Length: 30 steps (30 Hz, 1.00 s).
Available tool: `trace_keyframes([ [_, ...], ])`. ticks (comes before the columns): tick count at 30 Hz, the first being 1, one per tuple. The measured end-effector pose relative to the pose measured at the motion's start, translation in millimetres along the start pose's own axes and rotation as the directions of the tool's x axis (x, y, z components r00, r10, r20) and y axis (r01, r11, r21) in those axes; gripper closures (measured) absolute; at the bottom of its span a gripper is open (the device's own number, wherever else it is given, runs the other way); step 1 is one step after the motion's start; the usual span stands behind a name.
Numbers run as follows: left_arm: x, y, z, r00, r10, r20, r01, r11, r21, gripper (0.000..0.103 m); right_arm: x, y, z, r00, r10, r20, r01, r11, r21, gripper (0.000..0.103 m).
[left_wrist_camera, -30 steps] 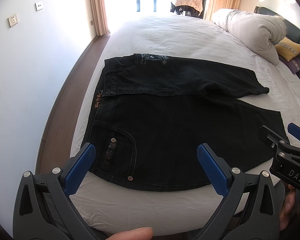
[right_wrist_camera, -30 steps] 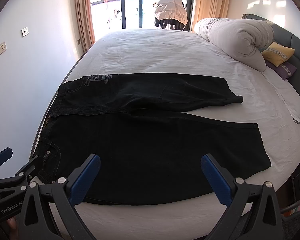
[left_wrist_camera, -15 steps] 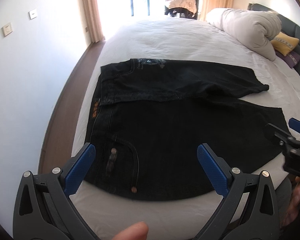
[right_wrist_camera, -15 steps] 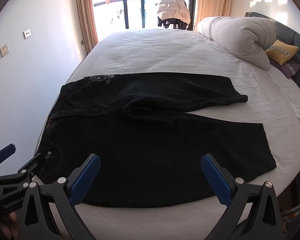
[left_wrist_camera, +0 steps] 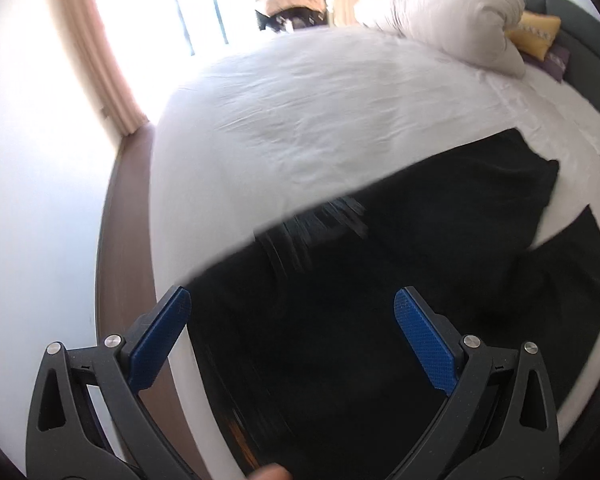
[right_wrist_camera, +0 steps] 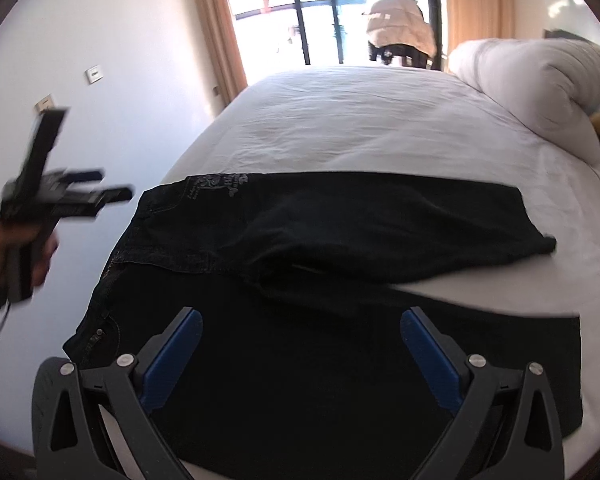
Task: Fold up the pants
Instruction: 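Grasp the black jeans' edge with the left tool while the right tool grasps further along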
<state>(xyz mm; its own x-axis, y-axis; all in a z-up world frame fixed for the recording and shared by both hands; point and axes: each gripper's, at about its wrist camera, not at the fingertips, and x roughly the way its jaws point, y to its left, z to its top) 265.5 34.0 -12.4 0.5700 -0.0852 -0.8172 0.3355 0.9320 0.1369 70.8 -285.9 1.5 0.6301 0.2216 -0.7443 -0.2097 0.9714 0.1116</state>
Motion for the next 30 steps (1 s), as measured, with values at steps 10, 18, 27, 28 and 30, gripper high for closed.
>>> trace_keyframes([
  [10, 134.2, 41.8, 64.3, 0.933, -0.184, -0.308, 0.255, 0.945, 0.205, 0.021, 50.7, -30.9, 37.2, 0.991, 0.124, -0.047, -0.128, 0.987, -0.1, 0.013],
  [18, 166.3, 57.1, 52.2, 0.872, -0.26, -0.416, 0.357, 0.918, 0.174, 0.035, 87.6, -42.6, 52.0, 0.979, 0.17, -0.115, -0.183, 0.977, -0.114, 0.019],
  [27, 168.2, 60.7, 46.9, 0.855, -0.269, -0.442, 0.373, 0.913, 0.166, 0.076, 113.5, -23.3, 76.0, 0.971, 0.2, -0.135, -0.223, 0.956, -0.189, 0.028],
  [28, 164.5, 62.3, 46.1, 0.861, -0.265, -0.434, 0.365, 0.917, 0.164, 0.08, 116.2, -21.6, 79.3, 0.97, 0.2, -0.136, -0.225, 0.953, -0.203, 0.029],
  [30, 161.5, 57.6, 45.6, 0.875, -0.254, -0.411, 0.345, 0.924, 0.163, 0.086, 124.8, -18.3, 91.3, 0.969, 0.204, -0.138, -0.233, 0.942, -0.242, 0.029],
])
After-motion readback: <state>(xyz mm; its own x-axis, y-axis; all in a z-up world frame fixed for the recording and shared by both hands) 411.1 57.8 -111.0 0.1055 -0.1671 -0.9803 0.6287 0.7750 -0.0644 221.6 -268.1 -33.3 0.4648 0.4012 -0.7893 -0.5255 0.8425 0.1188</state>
